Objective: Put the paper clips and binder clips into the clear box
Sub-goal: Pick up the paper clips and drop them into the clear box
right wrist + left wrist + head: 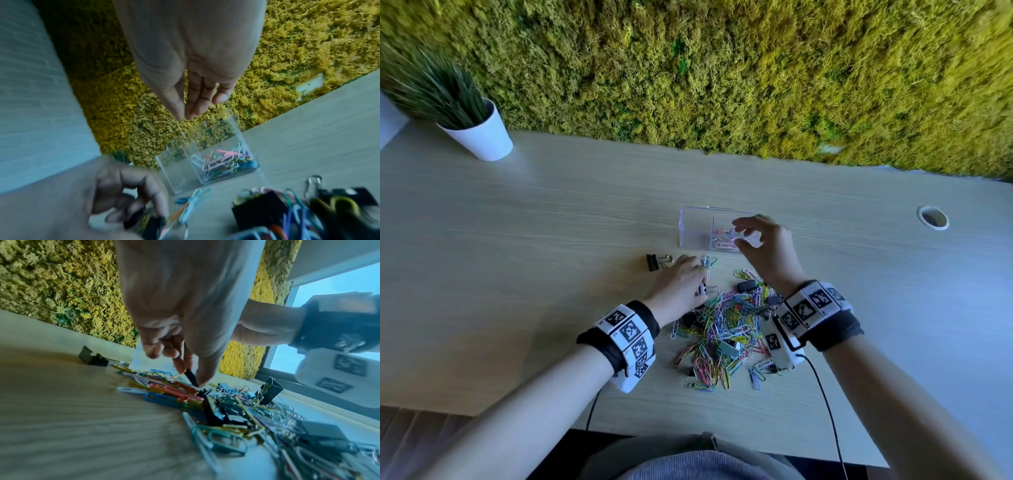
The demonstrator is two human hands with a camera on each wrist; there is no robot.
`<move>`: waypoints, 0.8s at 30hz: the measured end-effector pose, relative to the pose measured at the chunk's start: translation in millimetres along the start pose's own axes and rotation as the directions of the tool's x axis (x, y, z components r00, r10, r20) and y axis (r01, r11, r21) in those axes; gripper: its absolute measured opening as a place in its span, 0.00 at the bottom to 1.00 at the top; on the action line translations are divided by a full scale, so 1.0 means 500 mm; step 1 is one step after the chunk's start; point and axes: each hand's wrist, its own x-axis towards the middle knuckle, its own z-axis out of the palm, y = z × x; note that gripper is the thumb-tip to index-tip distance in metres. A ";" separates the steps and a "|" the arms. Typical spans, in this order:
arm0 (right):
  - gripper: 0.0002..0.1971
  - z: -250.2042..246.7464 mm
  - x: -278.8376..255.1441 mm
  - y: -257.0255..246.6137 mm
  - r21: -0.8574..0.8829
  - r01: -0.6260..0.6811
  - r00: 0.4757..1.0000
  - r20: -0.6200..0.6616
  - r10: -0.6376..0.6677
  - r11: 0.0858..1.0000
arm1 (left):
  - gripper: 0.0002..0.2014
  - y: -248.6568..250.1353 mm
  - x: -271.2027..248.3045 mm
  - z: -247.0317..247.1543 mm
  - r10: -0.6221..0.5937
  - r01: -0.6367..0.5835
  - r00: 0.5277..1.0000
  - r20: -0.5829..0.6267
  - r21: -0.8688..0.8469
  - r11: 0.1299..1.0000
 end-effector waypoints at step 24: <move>0.26 0.049 -0.113 0.017 -0.255 0.137 0.821 0.571 0.035 0.957 | 0.20 -0.141 -0.036 -0.067 -0.264 0.240 0.939 -0.219 -0.133 0.962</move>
